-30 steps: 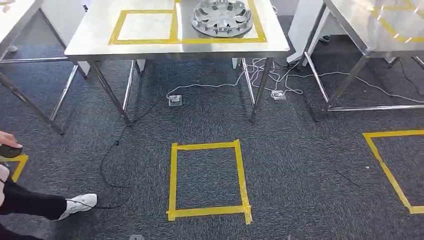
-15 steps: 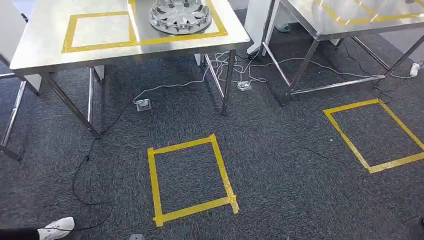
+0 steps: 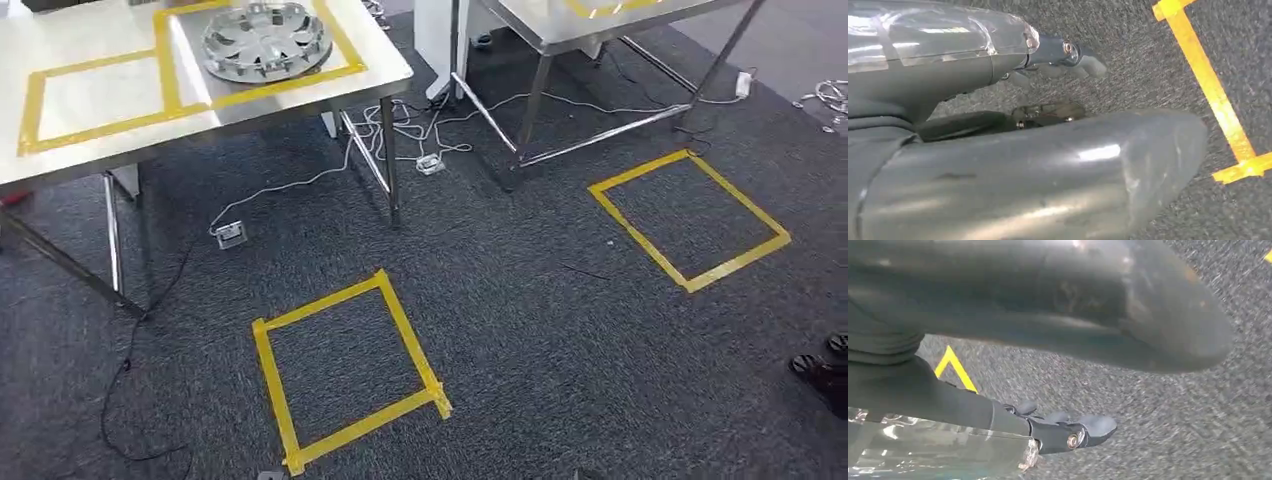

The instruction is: Take the parts from the cabinet and place them on the table.

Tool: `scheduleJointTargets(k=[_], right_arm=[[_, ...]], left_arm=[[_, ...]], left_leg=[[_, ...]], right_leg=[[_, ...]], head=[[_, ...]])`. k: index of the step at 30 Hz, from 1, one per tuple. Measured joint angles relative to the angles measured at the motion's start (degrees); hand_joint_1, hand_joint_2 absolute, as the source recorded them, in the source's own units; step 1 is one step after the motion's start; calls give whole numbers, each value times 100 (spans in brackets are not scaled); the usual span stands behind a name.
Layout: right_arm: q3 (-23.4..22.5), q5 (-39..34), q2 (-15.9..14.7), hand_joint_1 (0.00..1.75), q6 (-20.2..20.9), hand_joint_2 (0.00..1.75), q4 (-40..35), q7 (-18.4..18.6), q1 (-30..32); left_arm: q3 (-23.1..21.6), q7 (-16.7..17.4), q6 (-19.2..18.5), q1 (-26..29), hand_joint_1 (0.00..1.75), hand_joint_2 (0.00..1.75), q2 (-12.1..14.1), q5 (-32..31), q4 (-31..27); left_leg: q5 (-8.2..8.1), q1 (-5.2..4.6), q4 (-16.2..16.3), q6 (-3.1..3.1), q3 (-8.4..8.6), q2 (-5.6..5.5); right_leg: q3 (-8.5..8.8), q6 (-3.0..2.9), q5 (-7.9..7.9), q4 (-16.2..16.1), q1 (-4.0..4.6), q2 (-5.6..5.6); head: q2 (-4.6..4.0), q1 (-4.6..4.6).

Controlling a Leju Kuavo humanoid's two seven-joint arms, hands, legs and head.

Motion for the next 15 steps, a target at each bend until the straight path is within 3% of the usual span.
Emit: scheduleJointTargets(k=[1, 2, 3, 5, 7, 8, 9, 10, 12, 13, 14, 15], right_arm=[[0, 0, 0, 0, 0, 0, 2, 0, -1], [0, 2, 2, 0, -2, 0, 2, 0, -3], [2, 2, 2, 0, -2, 0, 2, 0, -8], [2, 4, 2, 0, -9, 0, 2, 0, -30], [2, 0, 0, 0, -17, 0, 2, 0, -15], [2, 0, -7, 0, -20, 0, 2, 0, -3], [4, 2, 9, 0, -20, 0, 2, 0, -6], [4, 0, 7, 0, -22, 0, 4, 0, -29], [7, 0, 11, 0, -22, 0, 2, 0, -60], [9, -2, 13, 0, -22, 0, 2, 0, -54], [15, -7, 15, 0, -26, 0, 4, 0, -29], [31, -7, 13, 0, -31, 0, 7, 0, -5]], left_arm=[[0, -2, 0, -2, 0, 0, 2, 0, 0], [0, -2, 0, -3, 0, 0, 4, 0, 0], [0, 0, -2, -2, 0, 0, 7, 0, 0], [0, -2, -2, 4, 0, 0, 9, 0, 0], [0, 2, 0, 6, 0, 0, 13, 7, 0], [0, 0, 0, -7, 0, 0, 13, 9, 0], [0, -4, 0, -11, 0, 0, 11, 9, -2], [0, -2, -2, 2, 0, 0, 9, 9, 0], [0, 4, -2, 25, 0, 0, 15, 9, 2], [0, 4, -2, 23, 0, 0, 15, 11, 2], [0, 4, -2, 16, 0, 0, 17, 11, 2], [0, 4, -2, 8, 0, 0, 15, 11, 2]], left_leg=[[338, 14, -532, 2, 232, -73], [567, 36, -977, 5, 426, -280], [459, 63, -1113, 20, 489, -618], [437, 47, -1204, 42, 519, -502], [450, 43, -1219, 102, 535, -340], [467, 71, -1247, 135, 546, -237], [452, 65, -1249, 165, 559, -146], [435, 56, -1249, 193, 573, -42], [411, 40, -1248, 202, 577, 183], [400, 37, -1247, 199, 582, 276], [385, 39, -1247, 192, 593, 350], [373, 39, -1248, 184, 607, 414]], right_leg=[[2, 24, -18, 34, -10, 96], [-3, 50, -44, 79, -17, 167], [-32, 87, -71, 119, 3, 213], [-124, 162, -62, 170, -41, 363], [-174, 230, -31, 148, -62, 539], [-187, 246, -74, 203, -54, 380], [-268, 281, -201, 391, -29, 43], [-447, 320, -397, 744, -40, -118], [-898, 369, -789, 1643, -70, -229], [-1029, 383, -838, 1923, -80, -253], [-1012, 383, -740, 1901, -87, -264], [-876, 373, -528, 1625, -89, -278]], head=[[0, -26], [0, -66], [0, -105], [0, -92], [0, -100], [0, -94], [0, -31], [0, 24], [0, 61], [0, 74], [0, 92], [0, 118]])
